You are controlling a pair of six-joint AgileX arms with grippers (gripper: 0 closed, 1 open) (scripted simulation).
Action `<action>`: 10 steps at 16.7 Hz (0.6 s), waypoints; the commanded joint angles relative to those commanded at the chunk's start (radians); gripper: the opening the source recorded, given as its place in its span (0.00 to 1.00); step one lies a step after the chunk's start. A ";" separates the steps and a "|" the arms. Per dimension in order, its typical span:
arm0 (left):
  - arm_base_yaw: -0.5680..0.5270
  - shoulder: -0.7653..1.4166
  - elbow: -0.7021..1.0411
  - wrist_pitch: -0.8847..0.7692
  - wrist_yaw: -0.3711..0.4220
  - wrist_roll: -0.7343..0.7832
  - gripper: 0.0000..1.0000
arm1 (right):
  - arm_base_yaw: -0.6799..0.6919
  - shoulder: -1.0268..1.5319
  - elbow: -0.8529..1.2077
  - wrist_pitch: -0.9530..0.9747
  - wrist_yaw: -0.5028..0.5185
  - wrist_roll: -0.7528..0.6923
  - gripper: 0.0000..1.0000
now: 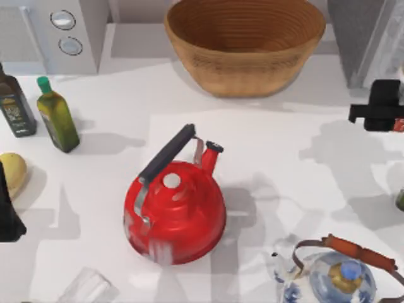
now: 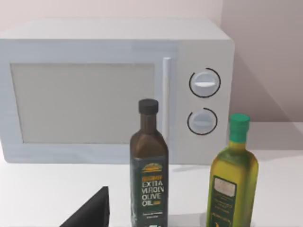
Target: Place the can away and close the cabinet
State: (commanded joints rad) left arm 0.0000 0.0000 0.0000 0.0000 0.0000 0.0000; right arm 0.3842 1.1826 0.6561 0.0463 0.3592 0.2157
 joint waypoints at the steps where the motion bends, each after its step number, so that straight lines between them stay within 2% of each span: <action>1: 0.000 0.000 0.000 0.000 0.000 0.000 1.00 | -0.024 -0.072 -0.039 -0.004 -0.018 -0.012 0.00; 10: 0.000 0.000 0.000 0.000 0.000 0.000 1.00 | -0.274 -0.902 -0.466 -0.036 -0.249 -0.149 0.00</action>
State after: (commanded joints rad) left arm 0.0000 0.0000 0.0000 0.0000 0.0000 0.0000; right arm 0.1097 0.2809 0.1900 0.0099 0.1101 0.0671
